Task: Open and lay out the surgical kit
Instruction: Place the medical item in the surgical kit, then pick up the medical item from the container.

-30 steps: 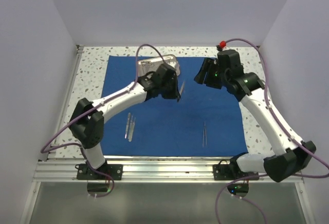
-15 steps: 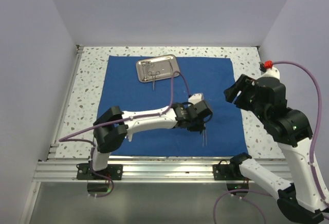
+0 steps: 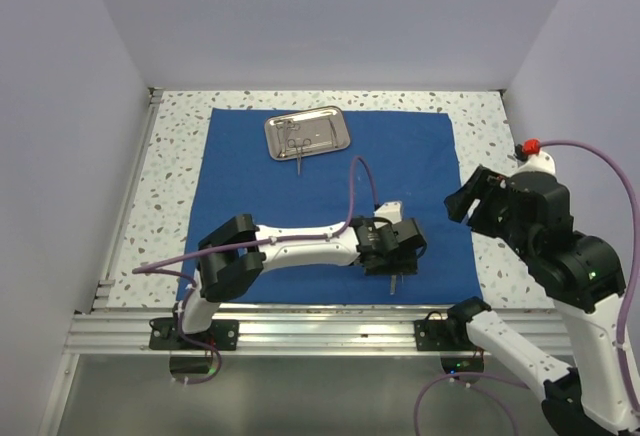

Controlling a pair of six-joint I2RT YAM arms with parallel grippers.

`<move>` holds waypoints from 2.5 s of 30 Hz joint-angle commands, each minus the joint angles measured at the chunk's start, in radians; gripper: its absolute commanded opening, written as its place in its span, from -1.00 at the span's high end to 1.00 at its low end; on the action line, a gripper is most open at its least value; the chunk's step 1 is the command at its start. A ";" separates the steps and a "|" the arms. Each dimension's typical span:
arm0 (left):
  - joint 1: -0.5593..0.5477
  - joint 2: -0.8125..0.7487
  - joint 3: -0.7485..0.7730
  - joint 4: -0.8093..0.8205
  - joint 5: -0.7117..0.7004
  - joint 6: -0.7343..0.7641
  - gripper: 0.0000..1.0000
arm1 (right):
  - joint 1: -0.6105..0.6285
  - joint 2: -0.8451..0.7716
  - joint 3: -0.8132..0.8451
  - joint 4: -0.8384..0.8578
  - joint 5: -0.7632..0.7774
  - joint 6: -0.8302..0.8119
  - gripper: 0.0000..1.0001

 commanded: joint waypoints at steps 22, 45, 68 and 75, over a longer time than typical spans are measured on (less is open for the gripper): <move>0.675 0.149 0.509 -0.071 -0.182 0.777 -0.49 | -0.005 0.599 0.270 0.255 -0.107 -0.180 -0.35; 0.707 0.568 0.789 0.080 -0.076 0.771 -0.45 | -0.003 0.459 0.074 0.156 -0.076 -0.234 -0.36; 0.650 0.718 0.766 -0.204 -0.191 0.705 0.41 | -0.011 0.392 0.026 0.129 -0.116 -0.292 -0.37; 0.643 0.706 0.684 -0.238 -0.160 0.691 0.81 | -0.006 0.375 -0.003 0.156 -0.156 -0.272 -0.37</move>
